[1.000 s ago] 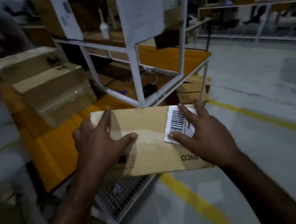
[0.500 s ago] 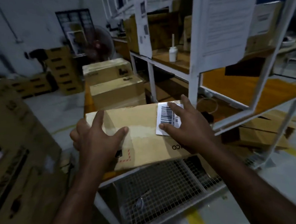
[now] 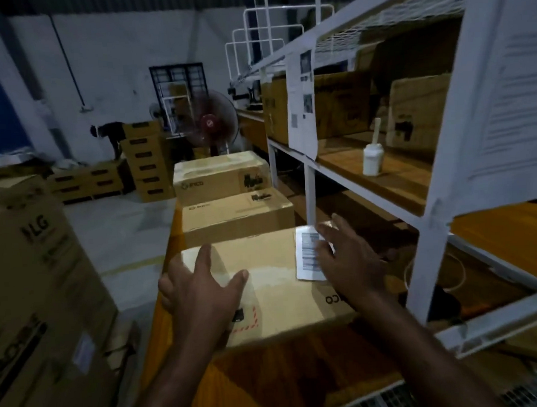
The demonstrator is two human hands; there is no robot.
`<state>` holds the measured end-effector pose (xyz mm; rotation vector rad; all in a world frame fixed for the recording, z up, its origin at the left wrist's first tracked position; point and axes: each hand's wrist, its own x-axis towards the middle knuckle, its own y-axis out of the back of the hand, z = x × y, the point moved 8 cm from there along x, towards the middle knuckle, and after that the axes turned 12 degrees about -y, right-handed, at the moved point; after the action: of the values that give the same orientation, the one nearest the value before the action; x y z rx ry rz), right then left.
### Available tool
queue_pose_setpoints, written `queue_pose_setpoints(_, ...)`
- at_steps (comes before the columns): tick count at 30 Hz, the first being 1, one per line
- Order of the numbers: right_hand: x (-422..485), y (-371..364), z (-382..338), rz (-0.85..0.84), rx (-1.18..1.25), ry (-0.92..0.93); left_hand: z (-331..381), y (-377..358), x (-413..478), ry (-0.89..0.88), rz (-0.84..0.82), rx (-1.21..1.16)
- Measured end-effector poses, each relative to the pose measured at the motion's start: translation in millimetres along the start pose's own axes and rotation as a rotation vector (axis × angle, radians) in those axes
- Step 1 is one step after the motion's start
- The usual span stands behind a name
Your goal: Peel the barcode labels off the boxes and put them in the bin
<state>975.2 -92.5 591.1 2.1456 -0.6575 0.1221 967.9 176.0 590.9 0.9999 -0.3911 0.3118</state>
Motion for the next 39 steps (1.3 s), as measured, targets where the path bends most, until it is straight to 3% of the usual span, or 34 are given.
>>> queue_pose_setpoints(7,39,-31,-4,0.009,-0.157,0.075,1,-22,44,-0.021,-0.064,0.208)
queue_pose_setpoints(10,46,-42,-8,-0.048,-0.209,0.127,54,-36,68,-0.265,-0.059,0.14)
queue_pose_setpoints(13,39,-45,-11,-0.031,-0.191,0.235,108,-70,88,-0.497,-0.25,0.053)
queue_pose_setpoints(17,52,-44,4,-0.05,0.069,0.234,121,-101,105,-0.45,-0.44,-0.016)
queue_pose_setpoints(21,85,-47,28,-0.184,0.546,-0.034,103,-106,105,-0.328,-0.397,-0.09)
queue_pose_setpoints(24,97,-54,31,-0.304,0.669,-0.235,94,-104,107,-0.298,-0.345,-0.159)
queue_pose_setpoints(26,102,-53,24,-0.313,0.587,-0.22,93,-102,107,-0.297,-0.331,-0.155)
queue_pose_setpoints(30,108,-40,-6,-0.074,0.069,0.022,91,-100,106,-0.287,-0.302,-0.146)
queue_pose_setpoints(34,101,-52,-13,-0.045,-0.112,0.005,89,-101,109,-0.276,-0.299,-0.209)
queue_pose_setpoints(39,81,-32,-14,0.185,-0.157,0.097,103,-118,129,-0.291,-0.628,-0.318)
